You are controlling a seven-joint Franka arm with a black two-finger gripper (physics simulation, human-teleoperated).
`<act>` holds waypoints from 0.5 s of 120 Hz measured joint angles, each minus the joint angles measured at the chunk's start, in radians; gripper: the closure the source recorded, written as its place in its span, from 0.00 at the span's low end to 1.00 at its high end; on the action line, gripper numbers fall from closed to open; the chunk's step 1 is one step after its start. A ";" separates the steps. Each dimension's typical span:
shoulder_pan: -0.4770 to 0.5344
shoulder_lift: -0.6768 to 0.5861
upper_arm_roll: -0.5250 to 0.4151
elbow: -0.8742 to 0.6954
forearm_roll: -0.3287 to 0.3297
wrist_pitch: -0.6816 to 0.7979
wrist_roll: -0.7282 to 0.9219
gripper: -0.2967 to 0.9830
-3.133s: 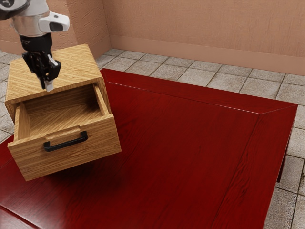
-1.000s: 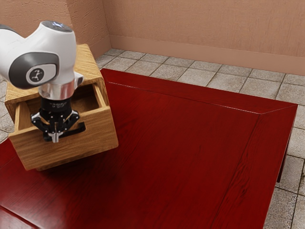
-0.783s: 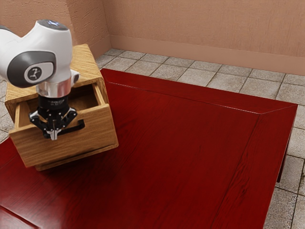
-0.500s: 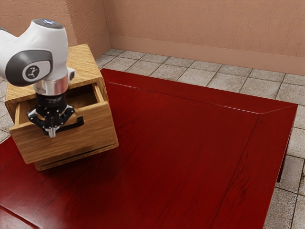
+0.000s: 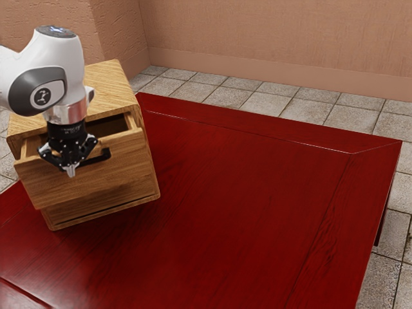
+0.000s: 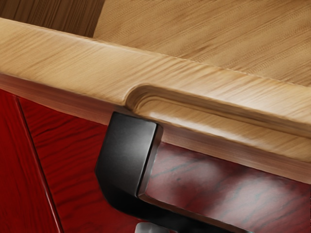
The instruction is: Push the drawer handle with one arm to close the drawer
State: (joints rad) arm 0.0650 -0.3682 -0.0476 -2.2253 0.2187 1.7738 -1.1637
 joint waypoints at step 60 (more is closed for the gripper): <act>0.063 0.085 0.004 0.061 0.024 0.082 0.037 0.85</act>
State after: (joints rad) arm 0.1281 -0.2837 -0.0436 -2.1645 0.2427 1.8553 -1.1270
